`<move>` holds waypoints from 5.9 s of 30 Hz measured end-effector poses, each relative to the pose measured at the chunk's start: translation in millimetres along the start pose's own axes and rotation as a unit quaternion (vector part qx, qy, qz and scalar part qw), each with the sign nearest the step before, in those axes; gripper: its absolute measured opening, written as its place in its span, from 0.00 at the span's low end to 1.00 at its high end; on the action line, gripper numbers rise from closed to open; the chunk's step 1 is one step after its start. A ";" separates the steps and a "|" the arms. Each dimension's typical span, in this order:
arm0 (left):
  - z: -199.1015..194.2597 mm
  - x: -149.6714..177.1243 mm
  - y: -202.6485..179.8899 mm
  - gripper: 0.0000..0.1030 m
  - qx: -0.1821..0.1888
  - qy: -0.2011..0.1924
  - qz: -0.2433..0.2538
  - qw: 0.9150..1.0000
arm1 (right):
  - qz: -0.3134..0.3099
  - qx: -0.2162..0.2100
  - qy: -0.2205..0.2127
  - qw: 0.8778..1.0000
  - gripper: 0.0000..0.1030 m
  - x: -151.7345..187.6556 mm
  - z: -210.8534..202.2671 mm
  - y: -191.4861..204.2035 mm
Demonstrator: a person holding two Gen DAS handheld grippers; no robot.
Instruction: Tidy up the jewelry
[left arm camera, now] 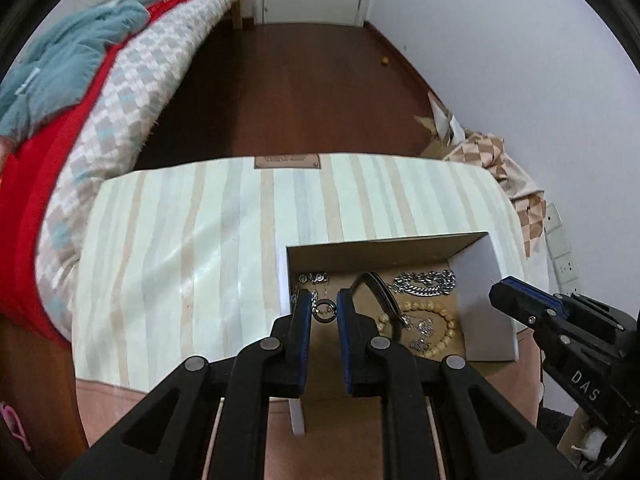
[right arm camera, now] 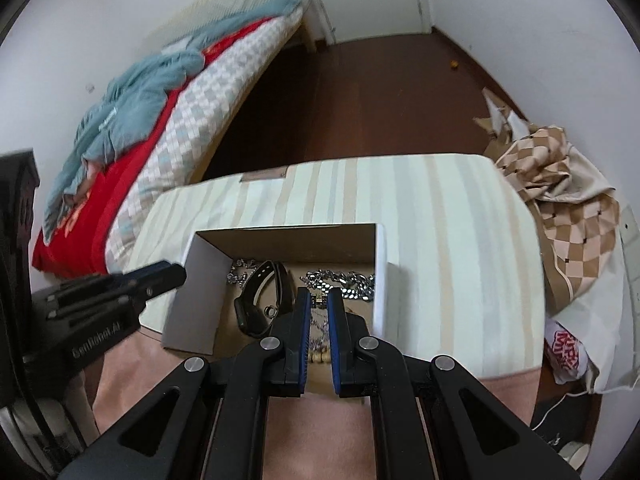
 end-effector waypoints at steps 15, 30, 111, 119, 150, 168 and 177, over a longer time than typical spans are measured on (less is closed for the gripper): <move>-9.9 -12.9 16.6 0.64 -0.031 0.000 -0.035 0.999 | 0.008 0.007 0.053 0.999 0.30 -12.1 21.3 -6.8; -24.0 45.7 39.1 1.00 -0.114 -0.021 -0.055 0.992 | -0.002 0.120 0.051 0.992 0.95 19.0 -12.0 -9.8; -227.1 70.3 25.0 1.00 -0.116 -0.077 -0.067 0.988 | -0.028 0.183 -0.074 0.980 1.00 31.6 -228.4 114.7; -223.8 70.3 24.4 1.00 -0.115 -0.072 -0.071 0.988 | -0.026 0.183 -0.068 0.980 1.00 30.0 -221.2 109.4; -213.8 79.9 25.1 1.00 -0.119 -0.063 -0.067 0.989 | -0.024 0.181 -0.047 0.982 1.00 40.6 -214.3 103.2; -221.0 80.1 28.9 1.00 -0.121 -0.071 -0.070 0.988 | -0.024 0.183 -0.046 0.982 1.00 41.1 -213.7 102.3; -221.4 80.4 28.3 1.00 -0.121 -0.072 -0.069 0.988 | -0.026 0.185 -0.046 0.981 1.00 41.7 -213.8 104.3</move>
Point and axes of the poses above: each gripper's, at about its wrist camera, not at the fingertips, and z roughly the way its jaws point, y to its left, x to its underside, the point moved 5 cm from there along z, roughly the way its jaws point, and after that the axes turned 15 degrees about -x, right-handed, at the moved point
